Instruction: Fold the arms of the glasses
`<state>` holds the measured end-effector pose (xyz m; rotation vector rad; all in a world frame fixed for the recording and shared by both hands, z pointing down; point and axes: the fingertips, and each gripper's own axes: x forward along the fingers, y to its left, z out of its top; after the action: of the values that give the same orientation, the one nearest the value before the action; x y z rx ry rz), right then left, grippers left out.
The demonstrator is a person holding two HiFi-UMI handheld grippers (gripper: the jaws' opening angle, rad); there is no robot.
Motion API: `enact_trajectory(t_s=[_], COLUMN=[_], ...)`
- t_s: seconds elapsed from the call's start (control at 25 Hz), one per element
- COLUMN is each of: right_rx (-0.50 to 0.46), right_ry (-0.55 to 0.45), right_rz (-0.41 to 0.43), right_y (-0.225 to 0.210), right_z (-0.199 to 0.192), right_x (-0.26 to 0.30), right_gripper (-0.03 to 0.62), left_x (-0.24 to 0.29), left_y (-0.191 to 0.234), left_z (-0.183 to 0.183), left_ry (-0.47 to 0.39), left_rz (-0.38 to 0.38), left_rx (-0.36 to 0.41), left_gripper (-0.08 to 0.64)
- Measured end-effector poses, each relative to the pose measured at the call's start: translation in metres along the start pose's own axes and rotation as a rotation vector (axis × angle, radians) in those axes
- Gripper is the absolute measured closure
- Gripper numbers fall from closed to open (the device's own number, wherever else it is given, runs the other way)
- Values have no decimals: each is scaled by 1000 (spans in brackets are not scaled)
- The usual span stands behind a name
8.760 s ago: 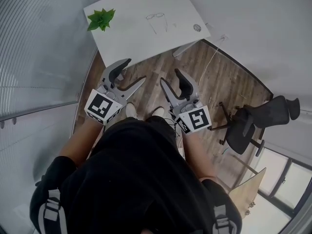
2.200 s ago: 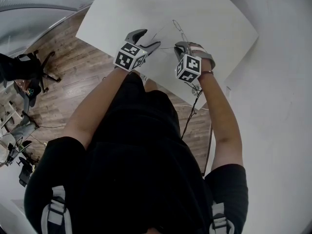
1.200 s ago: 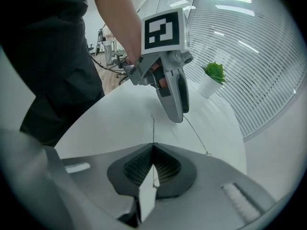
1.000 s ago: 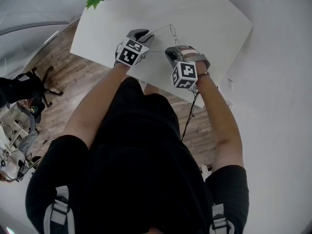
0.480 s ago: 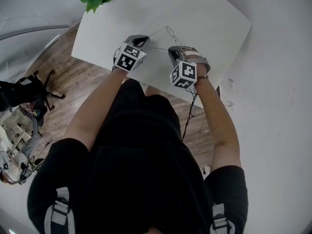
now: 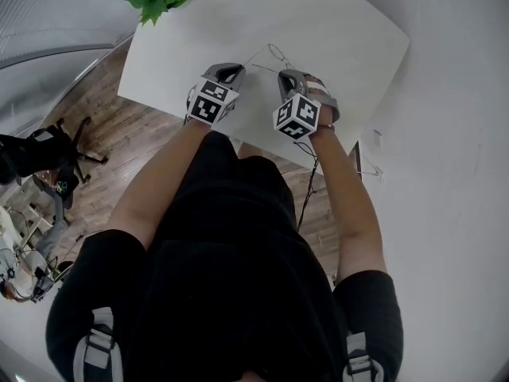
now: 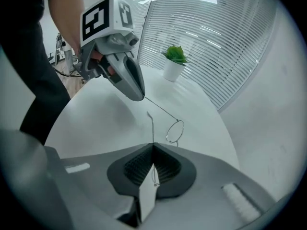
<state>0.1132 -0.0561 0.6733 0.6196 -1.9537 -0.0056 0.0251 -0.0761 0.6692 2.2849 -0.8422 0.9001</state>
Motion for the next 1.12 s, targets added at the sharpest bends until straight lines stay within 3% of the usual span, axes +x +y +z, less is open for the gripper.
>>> enact_trajectory(t_s=[0.32,0.64,0.88,1.12], right_rx=[92,109,153,230], right_ry=[-4,-42,-41,-21], right_rz=[-81,-110,-91,-19], right_y=[-19,-27,-36,-38], right_z=[3,7,6,4], right_x=[3,0,0,2], right_gripper=[561,483,463,449], left_x=[-4,-3,-4,-6], left_y=[-4,1,-2,-6], left_z=[3,-4,-5,-13], left_ry=[-17,-10,-4,13], left_rz=[1,24,22,20], left_rx=[-56,-104,-98,-96], left_gripper=[546,546,546,548])
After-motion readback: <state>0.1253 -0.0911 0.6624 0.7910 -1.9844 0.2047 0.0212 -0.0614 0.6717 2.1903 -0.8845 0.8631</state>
